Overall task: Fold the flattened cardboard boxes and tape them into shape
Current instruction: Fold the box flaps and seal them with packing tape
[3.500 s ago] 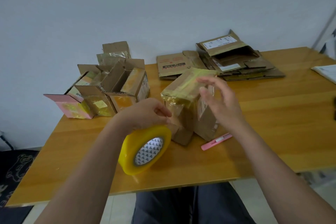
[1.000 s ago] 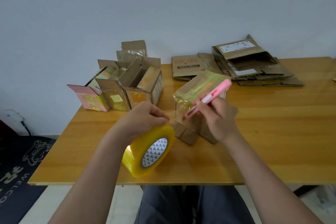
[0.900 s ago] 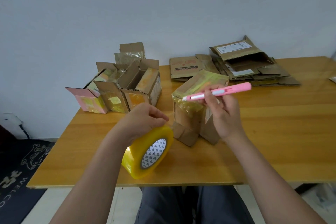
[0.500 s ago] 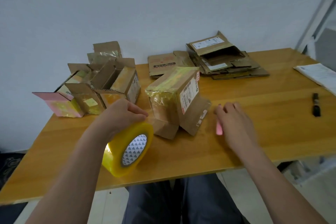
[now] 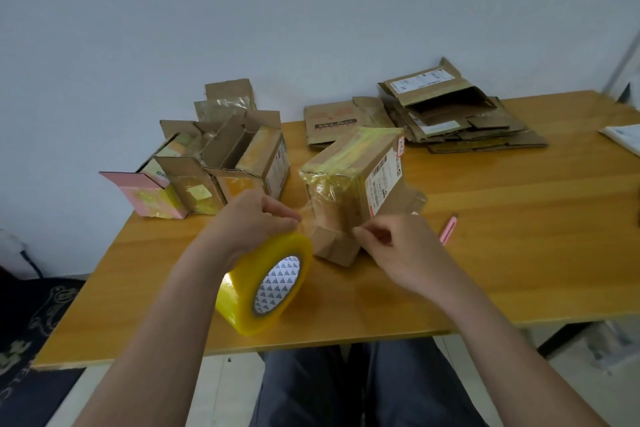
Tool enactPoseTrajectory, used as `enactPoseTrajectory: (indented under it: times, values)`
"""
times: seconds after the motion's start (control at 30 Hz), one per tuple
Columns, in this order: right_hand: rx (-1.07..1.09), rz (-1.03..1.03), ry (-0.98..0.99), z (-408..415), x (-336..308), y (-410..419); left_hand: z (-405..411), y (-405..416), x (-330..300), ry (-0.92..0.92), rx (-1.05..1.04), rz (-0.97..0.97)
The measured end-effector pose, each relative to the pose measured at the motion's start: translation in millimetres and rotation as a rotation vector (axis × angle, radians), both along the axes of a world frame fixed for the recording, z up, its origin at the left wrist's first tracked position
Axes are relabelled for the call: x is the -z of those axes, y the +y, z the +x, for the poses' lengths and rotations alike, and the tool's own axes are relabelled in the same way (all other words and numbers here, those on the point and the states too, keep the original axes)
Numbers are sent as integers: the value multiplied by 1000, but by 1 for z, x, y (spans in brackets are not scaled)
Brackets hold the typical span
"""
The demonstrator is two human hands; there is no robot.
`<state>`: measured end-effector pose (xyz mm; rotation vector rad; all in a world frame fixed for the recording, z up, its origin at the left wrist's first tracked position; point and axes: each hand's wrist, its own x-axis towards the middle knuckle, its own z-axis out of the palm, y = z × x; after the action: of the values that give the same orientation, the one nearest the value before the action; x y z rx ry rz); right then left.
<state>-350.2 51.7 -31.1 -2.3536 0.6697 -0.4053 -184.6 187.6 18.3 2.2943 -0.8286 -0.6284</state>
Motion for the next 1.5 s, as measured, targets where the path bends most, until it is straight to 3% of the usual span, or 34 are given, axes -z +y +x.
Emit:
enactPoseTrajectory:
  times: [0.1, 0.3, 0.47, 0.53, 0.67, 0.8, 0.87, 0.93, 1.17, 1.3, 1.37, 1.5]
  values:
    - [-102, 221, -84, 24, 8, 19, 0, 3, 2, -7, 3, -21]
    - [99, 708, -354, 65, 20, 35, 2, 13, 9, -53, 30, -147]
    - [144, 559, -430, 82, 29, 43, 10, 42, 11, -124, -14, -349]
    - [171, 543, -446, 87, 32, 45, 14, 65, 13, -166, -4, -241]
    - [155, 526, -444, 102, 31, 53, 10, 105, 28, -25, 164, 158]
    - [152, 542, -416, 126, 31, 64, 15, 127, 50, 71, -18, -169]
    - [176, 642, -401, 140, 33, 75, 32, 137, 50, 42, -232, -378]
    - [180, 703, -373, 154, 36, 90, 52, 148, 44, -48, -322, -469]
    - [213, 234, -90, 183, 53, 101, 89, 159, 8, -307, -17, -70]
    - [82, 29, 35, 177, 66, 99, 87, 128, -7, -345, 69, 114]
    - [94, -20, 108, 176, 68, 93, 83, 109, -10, -354, 117, 183]
    - [98, 84, 125, 176, 61, 88, 79, 91, -10, -365, 108, 242]
